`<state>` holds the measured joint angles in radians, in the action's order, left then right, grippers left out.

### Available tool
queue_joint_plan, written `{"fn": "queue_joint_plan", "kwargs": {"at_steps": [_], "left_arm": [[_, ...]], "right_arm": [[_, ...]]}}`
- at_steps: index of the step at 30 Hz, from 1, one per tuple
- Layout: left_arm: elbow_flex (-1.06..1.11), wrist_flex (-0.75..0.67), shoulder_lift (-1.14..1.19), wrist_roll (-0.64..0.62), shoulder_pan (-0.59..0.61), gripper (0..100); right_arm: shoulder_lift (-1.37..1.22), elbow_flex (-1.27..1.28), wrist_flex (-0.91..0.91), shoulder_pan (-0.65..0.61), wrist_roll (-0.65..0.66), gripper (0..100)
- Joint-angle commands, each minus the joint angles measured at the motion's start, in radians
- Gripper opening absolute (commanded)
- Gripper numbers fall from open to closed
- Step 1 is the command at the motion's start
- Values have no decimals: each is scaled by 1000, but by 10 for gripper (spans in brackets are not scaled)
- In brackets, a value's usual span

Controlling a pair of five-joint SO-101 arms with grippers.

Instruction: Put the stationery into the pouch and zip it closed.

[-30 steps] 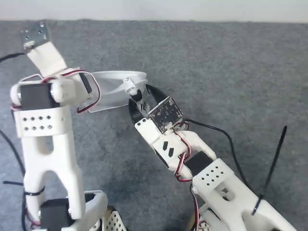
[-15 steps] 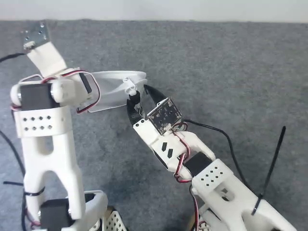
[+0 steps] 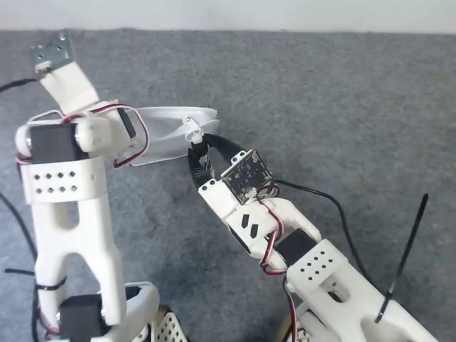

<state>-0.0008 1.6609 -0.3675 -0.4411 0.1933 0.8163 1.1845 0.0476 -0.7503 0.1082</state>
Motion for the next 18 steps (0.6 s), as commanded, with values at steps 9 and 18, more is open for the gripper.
{"fn": "queue_joint_plan", "kwargs": {"at_steps": [9,18], "left_arm": [[-19,-37,-58,5,-8,12],[-19,-37,-58,5,-6,12]], "right_arm": [[30,-12,73,2,8,106],[41,-12,51,30,14,6]]}}
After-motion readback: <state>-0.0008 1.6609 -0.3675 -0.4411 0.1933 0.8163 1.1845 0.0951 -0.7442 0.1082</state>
